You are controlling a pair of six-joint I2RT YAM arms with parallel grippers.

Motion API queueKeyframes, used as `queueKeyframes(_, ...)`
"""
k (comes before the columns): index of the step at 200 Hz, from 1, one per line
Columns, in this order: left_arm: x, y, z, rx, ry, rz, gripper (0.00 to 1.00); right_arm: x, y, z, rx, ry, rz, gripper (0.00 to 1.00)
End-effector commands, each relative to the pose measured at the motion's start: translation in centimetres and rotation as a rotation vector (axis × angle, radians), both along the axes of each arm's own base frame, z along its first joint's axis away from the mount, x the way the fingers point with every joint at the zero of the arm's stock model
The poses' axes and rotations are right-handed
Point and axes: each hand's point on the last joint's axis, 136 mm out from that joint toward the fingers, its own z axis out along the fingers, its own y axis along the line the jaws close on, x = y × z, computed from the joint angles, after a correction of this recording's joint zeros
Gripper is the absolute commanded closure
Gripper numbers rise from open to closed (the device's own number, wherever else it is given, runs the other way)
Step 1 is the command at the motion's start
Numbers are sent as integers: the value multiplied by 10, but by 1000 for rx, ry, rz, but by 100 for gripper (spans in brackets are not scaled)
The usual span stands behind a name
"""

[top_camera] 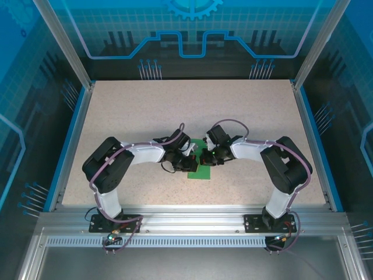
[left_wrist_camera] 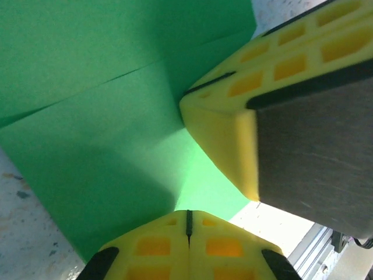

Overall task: Fold a paper plane with a square sheet of paper (fold left side to right side)
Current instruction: Fold the triangle a second time at the center of the table.

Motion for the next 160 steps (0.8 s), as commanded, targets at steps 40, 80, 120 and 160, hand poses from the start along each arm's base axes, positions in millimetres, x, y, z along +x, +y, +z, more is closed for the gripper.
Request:
queueKeyframes(40,2,1,-6,17,2,-11,100,-15,-11,-16,-70,68,3,100)
queueKeyframes(80,-6,12,-16,55,21,8,100,-18,-17,-21,-104,94,0,100)
queueKeyframes(120,-12,20,-22,83,38,23,100,-18,-20,-24,-122,111,0,100)
queueKeyframes(160,-16,27,-22,97,36,31,100,-19,-23,-26,-140,119,2,100)
